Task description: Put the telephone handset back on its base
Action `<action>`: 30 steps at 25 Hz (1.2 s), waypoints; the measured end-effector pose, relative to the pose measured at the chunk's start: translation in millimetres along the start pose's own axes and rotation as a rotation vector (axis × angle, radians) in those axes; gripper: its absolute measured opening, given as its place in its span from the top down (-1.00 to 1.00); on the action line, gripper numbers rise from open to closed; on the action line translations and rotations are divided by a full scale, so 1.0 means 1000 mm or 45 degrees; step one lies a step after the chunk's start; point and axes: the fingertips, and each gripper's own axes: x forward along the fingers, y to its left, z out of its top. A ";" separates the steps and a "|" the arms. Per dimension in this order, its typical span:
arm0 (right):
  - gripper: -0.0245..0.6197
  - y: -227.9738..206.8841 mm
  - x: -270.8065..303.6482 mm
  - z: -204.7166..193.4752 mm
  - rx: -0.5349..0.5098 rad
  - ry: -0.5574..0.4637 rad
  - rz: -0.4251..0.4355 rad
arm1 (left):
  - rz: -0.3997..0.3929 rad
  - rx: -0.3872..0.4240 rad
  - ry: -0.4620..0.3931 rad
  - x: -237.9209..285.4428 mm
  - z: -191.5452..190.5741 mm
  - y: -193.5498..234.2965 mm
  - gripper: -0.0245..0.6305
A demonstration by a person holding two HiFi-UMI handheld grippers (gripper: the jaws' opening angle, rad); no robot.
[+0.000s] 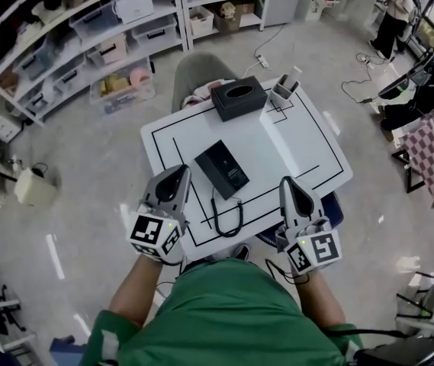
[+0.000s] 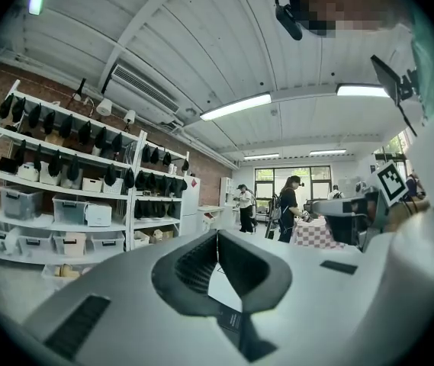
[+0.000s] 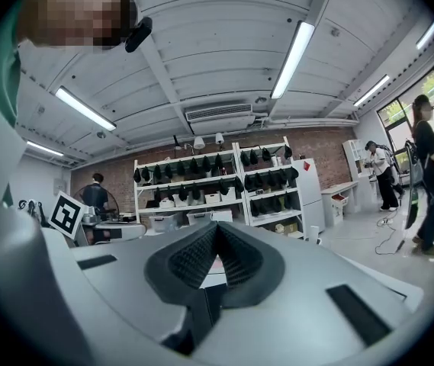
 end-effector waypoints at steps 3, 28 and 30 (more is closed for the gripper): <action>0.86 0.001 -0.001 -0.003 0.003 0.005 0.003 | 0.009 -0.007 0.003 -0.002 -0.004 0.001 0.86; 0.86 0.006 -0.006 -0.003 -0.006 -0.006 -0.013 | 0.012 -0.024 0.007 -0.007 -0.011 0.006 0.86; 0.86 0.006 -0.006 -0.003 -0.006 -0.006 -0.016 | 0.010 -0.025 0.012 -0.006 -0.012 0.005 0.86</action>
